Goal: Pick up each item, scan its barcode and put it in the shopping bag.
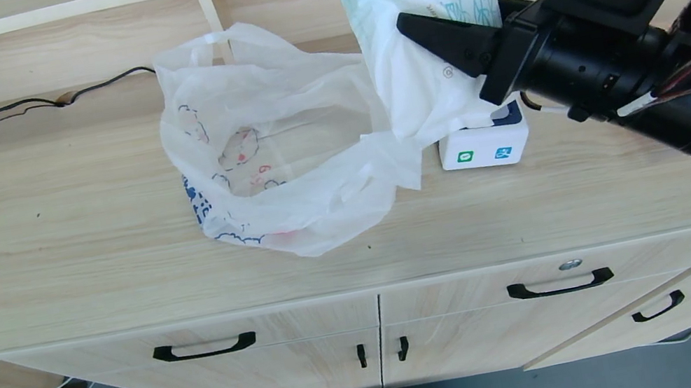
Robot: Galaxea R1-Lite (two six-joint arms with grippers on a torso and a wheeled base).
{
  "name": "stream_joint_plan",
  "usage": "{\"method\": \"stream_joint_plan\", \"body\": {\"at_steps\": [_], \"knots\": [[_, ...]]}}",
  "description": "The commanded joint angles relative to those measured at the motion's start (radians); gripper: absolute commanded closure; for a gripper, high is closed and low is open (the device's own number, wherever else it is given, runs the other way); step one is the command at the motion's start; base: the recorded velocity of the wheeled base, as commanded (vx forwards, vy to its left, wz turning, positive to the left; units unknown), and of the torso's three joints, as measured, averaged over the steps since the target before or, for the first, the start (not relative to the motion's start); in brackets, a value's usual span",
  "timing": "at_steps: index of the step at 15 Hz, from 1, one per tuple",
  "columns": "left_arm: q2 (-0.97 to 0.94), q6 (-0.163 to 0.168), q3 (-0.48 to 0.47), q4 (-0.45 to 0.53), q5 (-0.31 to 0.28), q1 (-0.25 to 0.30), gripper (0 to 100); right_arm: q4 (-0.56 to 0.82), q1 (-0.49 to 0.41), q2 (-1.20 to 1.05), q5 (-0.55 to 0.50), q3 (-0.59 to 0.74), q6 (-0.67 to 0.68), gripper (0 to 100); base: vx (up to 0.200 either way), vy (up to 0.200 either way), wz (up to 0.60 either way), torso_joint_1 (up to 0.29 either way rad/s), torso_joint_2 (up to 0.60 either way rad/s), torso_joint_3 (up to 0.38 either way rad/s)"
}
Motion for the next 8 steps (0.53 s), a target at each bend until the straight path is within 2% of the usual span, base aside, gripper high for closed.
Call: {"method": "stream_joint_plan", "body": {"at_steps": [1, 4, 6, 8], "knots": [[0.000, -0.001, 0.000, -0.001, 0.000, 0.000, 0, -0.003, 0.020, -0.014, 0.000, 0.031, -0.002, 100, 0.000, 0.000, 0.00, 0.000, 0.00, 0.000], [0.000, -0.001, 0.000, -0.001, 0.000, 0.000, 0, -0.003, 0.014, -0.011, 0.003, 0.028, -0.004, 100, 0.000, 0.000, 0.00, 0.000, 0.00, 0.000], [0.000, -0.001, 0.000, -0.001, 0.000, 0.000, 0, -0.004, 0.010, -0.016, 0.000, 0.030, -0.005, 100, 0.000, 0.000, 0.60, 0.002, 0.00, 0.000], [0.000, -0.001, 0.000, -0.001, 0.000, 0.000, 0, -0.004, -0.009, -0.016, 0.000, 0.031, -0.004, 100, 0.000, 0.000, 0.00, 0.000, 0.00, 0.000]]}}
